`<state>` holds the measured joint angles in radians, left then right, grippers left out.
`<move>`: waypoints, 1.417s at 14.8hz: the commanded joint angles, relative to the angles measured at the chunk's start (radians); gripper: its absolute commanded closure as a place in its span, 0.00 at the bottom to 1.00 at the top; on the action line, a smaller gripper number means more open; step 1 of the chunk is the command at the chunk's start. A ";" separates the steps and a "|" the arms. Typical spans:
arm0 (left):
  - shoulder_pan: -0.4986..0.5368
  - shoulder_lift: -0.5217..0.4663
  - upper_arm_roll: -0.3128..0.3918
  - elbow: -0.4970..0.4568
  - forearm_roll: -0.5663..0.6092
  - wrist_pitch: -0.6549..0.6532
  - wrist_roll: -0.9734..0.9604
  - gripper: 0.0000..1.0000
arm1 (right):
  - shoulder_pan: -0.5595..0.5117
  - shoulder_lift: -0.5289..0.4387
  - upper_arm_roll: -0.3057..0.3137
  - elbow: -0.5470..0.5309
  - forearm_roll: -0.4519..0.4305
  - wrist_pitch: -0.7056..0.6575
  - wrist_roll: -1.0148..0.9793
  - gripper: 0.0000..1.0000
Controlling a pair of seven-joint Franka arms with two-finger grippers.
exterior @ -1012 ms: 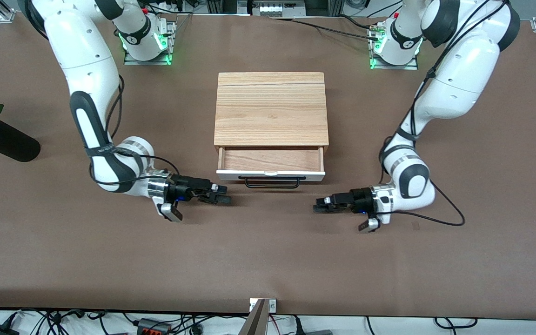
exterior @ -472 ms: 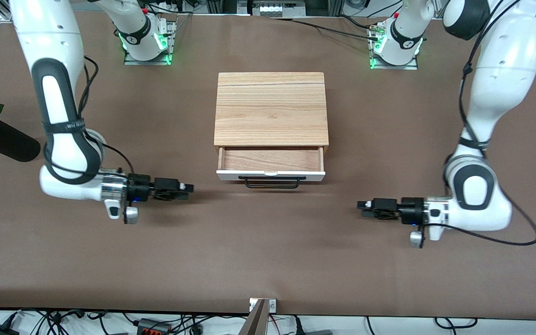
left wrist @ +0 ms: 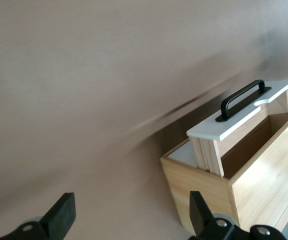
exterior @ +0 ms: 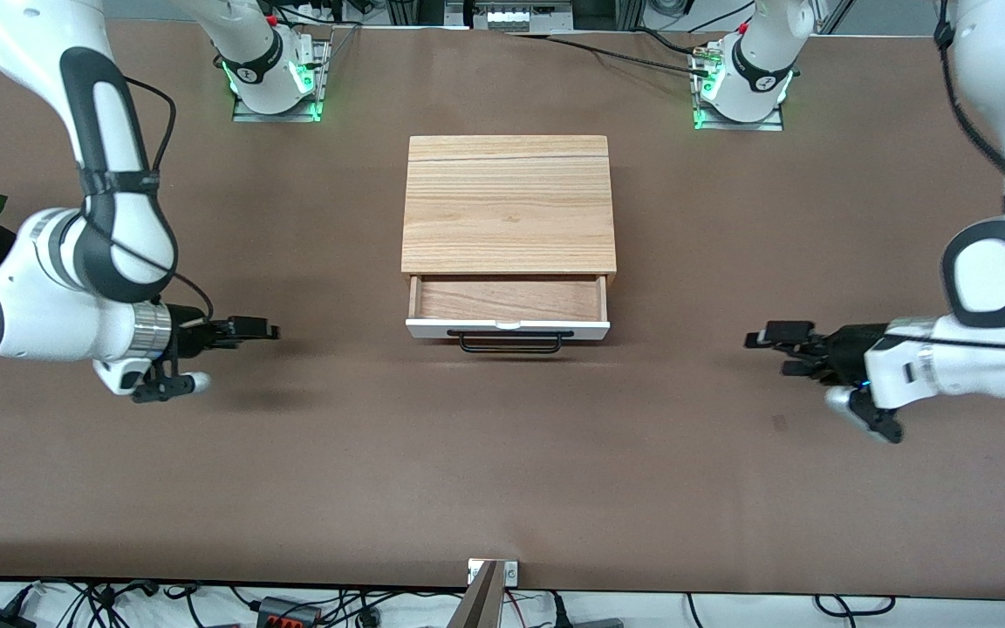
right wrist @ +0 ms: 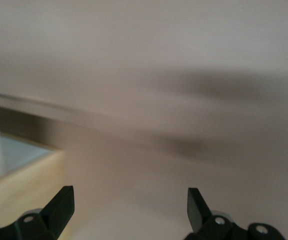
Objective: Pull top drawer with both arms simultaneously
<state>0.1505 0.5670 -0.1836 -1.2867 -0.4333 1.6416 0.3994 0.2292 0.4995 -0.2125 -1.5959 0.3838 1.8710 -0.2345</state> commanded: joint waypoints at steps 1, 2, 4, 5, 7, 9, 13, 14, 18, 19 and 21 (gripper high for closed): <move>0.035 -0.123 -0.005 -0.031 0.185 -0.025 -0.040 0.00 | -0.011 -0.088 -0.027 -0.019 -0.160 -0.019 0.067 0.00; 0.035 -0.160 -0.011 -0.031 0.262 -0.025 -0.057 0.00 | -0.020 -0.111 -0.033 -0.018 -0.163 -0.042 0.067 0.00; 0.035 -0.241 -0.013 -0.036 0.326 -0.043 -0.054 0.00 | -0.028 -0.168 -0.076 -0.018 -0.164 -0.072 0.069 0.00; 0.037 -0.259 -0.005 -0.036 0.327 -0.080 -0.051 0.00 | -0.030 -0.195 -0.090 -0.016 -0.160 -0.075 0.070 0.00; 0.063 -0.297 -0.002 -0.036 0.326 -0.117 -0.057 0.00 | -0.021 -0.223 -0.106 -0.013 -0.169 -0.073 0.121 0.00; 0.080 -0.332 -0.004 -0.039 0.332 -0.118 -0.059 0.00 | -0.030 -0.260 -0.119 0.034 -0.203 -0.120 0.168 0.00; 0.078 -0.404 -0.023 -0.092 0.432 -0.164 -0.128 0.00 | -0.033 -0.239 -0.142 0.155 -0.223 -0.328 0.165 0.00; 0.077 -0.441 -0.028 -0.141 0.432 -0.158 -0.146 0.00 | -0.021 -0.239 -0.142 0.157 -0.241 -0.335 0.175 0.00; 0.073 -0.567 -0.045 -0.316 0.444 -0.109 -0.159 0.00 | -0.144 -0.320 0.012 0.107 -0.327 -0.336 0.181 0.00; 0.077 -0.576 -0.056 -0.331 0.444 -0.105 -0.159 0.00 | -0.251 -0.356 0.128 0.081 -0.333 -0.331 0.181 0.00; 0.084 -0.623 -0.057 -0.403 0.444 -0.092 -0.171 0.00 | -0.321 -0.416 0.225 0.003 -0.353 -0.273 0.184 0.00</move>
<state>0.2211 0.0296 -0.2291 -1.5685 -0.0157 1.5052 0.2451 -0.0022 0.1857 -0.0983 -1.4828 0.0588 1.5494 -0.0708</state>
